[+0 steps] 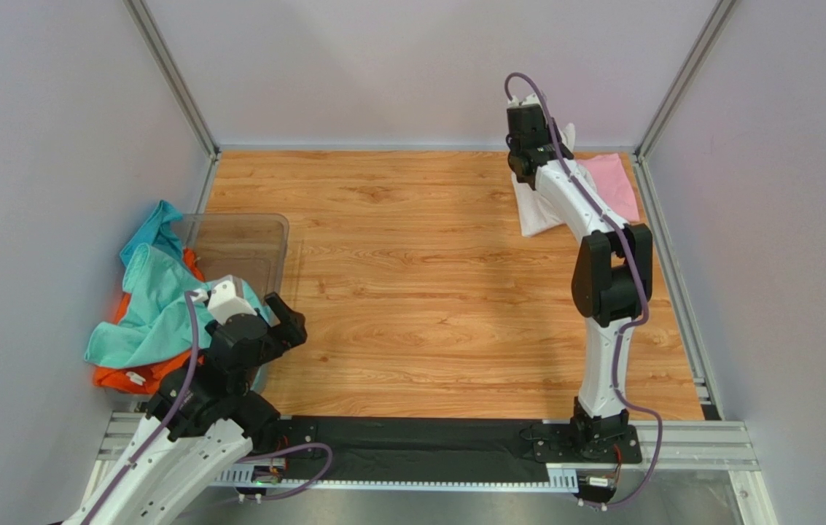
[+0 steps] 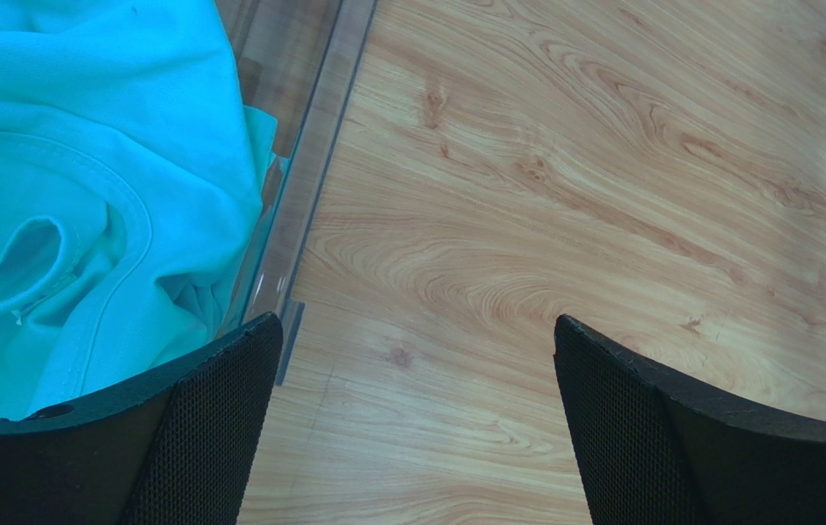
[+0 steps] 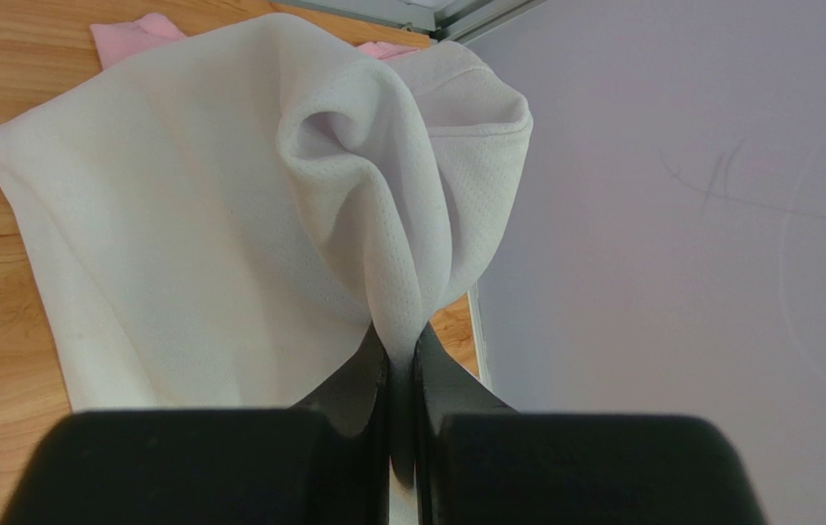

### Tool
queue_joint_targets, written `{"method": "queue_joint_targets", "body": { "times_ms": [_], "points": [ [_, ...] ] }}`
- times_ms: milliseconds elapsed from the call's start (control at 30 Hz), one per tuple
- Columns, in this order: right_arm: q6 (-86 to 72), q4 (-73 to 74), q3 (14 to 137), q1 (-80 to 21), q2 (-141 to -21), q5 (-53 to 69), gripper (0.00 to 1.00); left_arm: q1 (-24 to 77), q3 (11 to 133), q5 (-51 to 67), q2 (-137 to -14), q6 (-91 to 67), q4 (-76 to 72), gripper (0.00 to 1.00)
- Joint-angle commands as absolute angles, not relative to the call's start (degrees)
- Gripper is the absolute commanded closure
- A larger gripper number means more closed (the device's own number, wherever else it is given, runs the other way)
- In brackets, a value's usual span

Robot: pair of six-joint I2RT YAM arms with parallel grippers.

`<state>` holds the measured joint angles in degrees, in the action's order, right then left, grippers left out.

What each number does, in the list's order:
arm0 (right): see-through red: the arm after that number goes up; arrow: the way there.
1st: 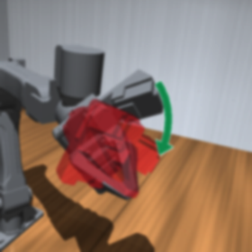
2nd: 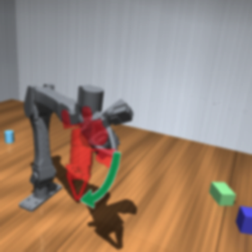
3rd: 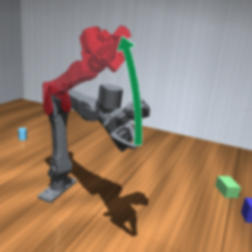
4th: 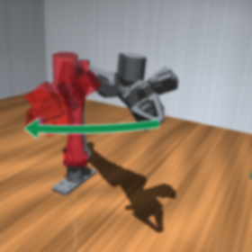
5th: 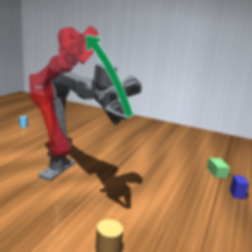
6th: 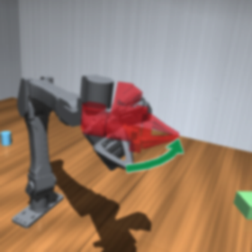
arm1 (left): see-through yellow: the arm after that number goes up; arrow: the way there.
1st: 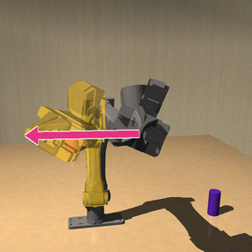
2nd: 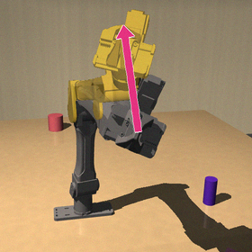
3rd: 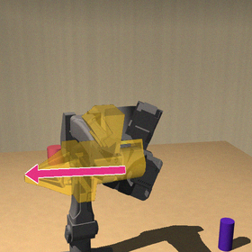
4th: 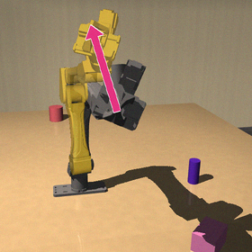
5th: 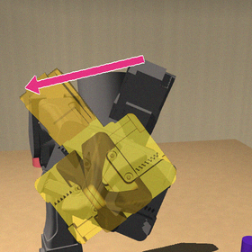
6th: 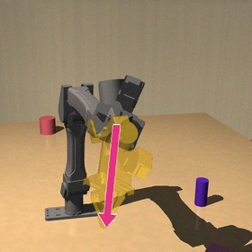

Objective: Fold and stack the t-shirts
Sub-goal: Neatly place the folded tshirt to the corner

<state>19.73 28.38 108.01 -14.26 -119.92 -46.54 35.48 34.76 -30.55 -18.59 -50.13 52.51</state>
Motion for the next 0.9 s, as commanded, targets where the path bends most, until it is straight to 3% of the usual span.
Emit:
{"method": "queue_joint_targets", "body": {
  "times_ms": [0,867],
  "points": [
    [21.1,27.3,111.9,-14.1,-119.8,-50.4,1.00,35.2,36.0,-31.6,-18.6,-50.9,52.9,0.00],
    [13.0,39.1,122.9,-8.8,-123.0,-44.3,1.00,35.2,35.2,-32.2,-18.4,-51.1,52.3,0.00]
  ]
}}
